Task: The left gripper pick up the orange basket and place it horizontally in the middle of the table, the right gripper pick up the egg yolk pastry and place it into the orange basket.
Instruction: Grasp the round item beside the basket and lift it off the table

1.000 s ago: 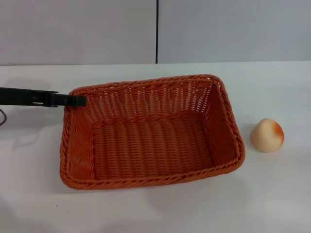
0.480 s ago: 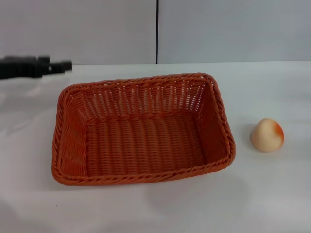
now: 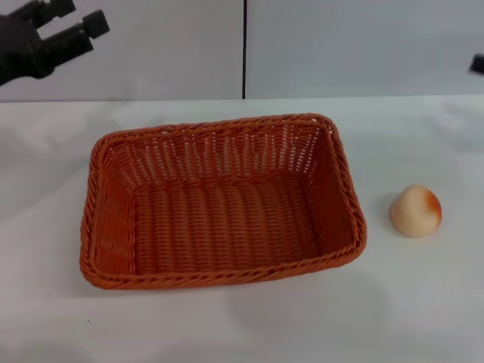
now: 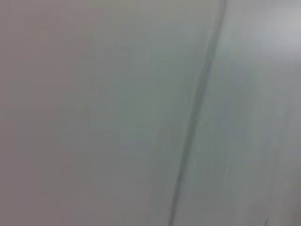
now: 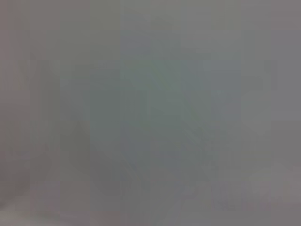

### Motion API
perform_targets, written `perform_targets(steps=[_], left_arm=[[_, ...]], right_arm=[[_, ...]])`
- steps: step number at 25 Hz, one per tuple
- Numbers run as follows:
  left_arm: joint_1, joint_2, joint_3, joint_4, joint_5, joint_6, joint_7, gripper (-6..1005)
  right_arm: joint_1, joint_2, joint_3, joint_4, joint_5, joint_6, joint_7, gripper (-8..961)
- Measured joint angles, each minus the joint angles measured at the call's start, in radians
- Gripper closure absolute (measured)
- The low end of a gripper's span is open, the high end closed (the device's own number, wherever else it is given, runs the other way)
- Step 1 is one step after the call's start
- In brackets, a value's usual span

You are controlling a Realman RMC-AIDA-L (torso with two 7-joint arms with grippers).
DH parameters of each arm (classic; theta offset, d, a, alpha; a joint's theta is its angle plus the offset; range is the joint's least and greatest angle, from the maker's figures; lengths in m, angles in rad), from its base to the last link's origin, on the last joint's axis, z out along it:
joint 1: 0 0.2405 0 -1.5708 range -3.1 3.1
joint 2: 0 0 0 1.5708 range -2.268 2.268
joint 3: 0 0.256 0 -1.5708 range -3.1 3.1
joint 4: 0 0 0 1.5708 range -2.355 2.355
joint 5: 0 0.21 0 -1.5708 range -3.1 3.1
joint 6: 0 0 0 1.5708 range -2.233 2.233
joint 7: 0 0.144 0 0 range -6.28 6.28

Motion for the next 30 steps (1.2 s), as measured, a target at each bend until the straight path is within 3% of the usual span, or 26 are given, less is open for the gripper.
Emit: perform_targets(steps=[4, 5, 9, 10, 12, 14, 15, 16, 20, 25, 30], left_arm=[[0.002, -0.003, 0.000, -0.120, -0.105, 0.104, 0.171, 193], [0.003, -0.003, 0.000, -0.140, -0.117, 0.119, 0.195, 193], [0.006, -0.003, -0.005, -0.223, -0.140, 0.167, 0.270, 194], [0.006, -0.003, -0.005, -0.223, -0.140, 0.167, 0.270, 194], [0.006, -0.003, -0.006, -0.234, -0.141, 0.171, 0.277, 194], [0.007, -0.004, -0.007, -0.278, -0.148, 0.189, 0.307, 194], [0.007, -0.004, -0.007, -0.278, -0.148, 0.189, 0.307, 194], [0.007, -0.004, -0.007, -0.278, -0.148, 0.189, 0.307, 194], [0.001, -0.004, 0.006, -0.289, -0.148, 0.193, 0.308, 194], [-0.009, -0.005, 0.005, -0.291, -0.149, 0.194, 0.309, 195], [-0.009, -0.005, 0.005, -0.292, -0.149, 0.199, 0.309, 195]], right_arm=[[0.072, -0.020, -0.006, -0.083, -0.189, -0.120, 0.137, 323], [0.126, -0.029, -0.009, -0.121, -0.324, -0.186, 0.189, 323], [0.197, -0.033, -0.030, -0.149, -0.502, -0.239, 0.244, 323], [0.229, -0.028, -0.078, -0.160, -0.586, -0.255, 0.276, 324], [0.237, -0.025, -0.105, -0.167, -0.609, -0.258, 0.288, 324], [0.245, -0.006, -0.169, -0.190, -0.648, -0.261, 0.304, 326], [0.247, 0.019, -0.218, -0.216, -0.686, -0.259, 0.313, 327], [0.247, 0.019, -0.218, -0.216, -0.686, -0.259, 0.313, 328], [0.253, 0.078, -0.267, -0.252, -0.748, -0.249, 0.322, 332], [0.264, 0.108, -0.305, -0.254, -0.772, -0.248, 0.331, 336], [0.275, 0.122, -0.306, -0.245, -0.823, -0.220, 0.336, 341]])
